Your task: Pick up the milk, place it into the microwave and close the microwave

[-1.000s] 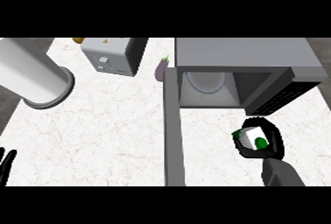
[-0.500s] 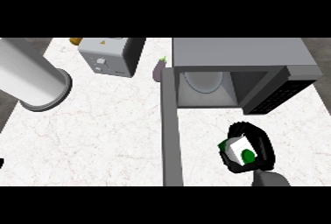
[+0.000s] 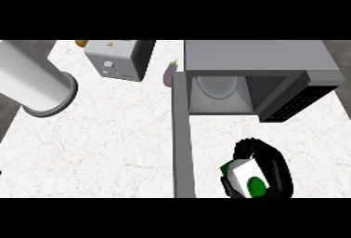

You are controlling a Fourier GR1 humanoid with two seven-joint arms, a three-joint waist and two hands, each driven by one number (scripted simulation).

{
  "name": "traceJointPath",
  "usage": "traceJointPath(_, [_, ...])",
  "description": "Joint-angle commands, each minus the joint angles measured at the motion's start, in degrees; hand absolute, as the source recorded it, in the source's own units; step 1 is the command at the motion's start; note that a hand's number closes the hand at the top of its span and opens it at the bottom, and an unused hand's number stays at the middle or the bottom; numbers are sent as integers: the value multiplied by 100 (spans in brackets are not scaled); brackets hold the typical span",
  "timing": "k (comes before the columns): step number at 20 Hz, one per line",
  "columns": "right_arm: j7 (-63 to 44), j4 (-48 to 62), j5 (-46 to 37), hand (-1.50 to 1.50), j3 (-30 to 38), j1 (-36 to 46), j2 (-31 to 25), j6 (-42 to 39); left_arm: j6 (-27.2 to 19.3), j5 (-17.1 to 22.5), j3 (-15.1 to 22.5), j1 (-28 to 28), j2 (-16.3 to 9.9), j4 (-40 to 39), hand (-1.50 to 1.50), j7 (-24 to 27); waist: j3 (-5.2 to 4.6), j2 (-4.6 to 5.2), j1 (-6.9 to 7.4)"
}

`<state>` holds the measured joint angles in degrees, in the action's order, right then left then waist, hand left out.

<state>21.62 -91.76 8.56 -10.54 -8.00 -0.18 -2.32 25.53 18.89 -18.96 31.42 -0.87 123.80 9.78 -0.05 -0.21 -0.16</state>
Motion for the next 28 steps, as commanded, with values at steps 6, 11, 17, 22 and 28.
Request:
traceJointPath(6, [-626, -565, -156, 150, -982, 451, 17, 1596, 358, 286, -497, 10, -12, -226, -150, 47, 4, 15, 54])
traceJointPath(11, [-1219, -456, -446, 150, -935, 1318, 17, 2393, 543, 363, -806, 106, -164, -336, -150, 82, 2, 12, 66])
traceJointPath(17, [-1056, 1215, -600, 150, -505, 2554, 17, 3117, 615, 625, -1126, -237, -444, -743, -150, 21, 3, 25, 85])
traceJointPath(22, [-562, 2967, -152, 150, 89, 3471, 17, 3102, 554, 752, -969, -298, -400, -453, -150, -434, 9, 45, 124])
traceJointPath(28, [672, 4738, 206, 150, 952, 4184, -87, 2375, 858, 479, -1190, -409, -324, -888, -150, 53, 9, 55, 148])
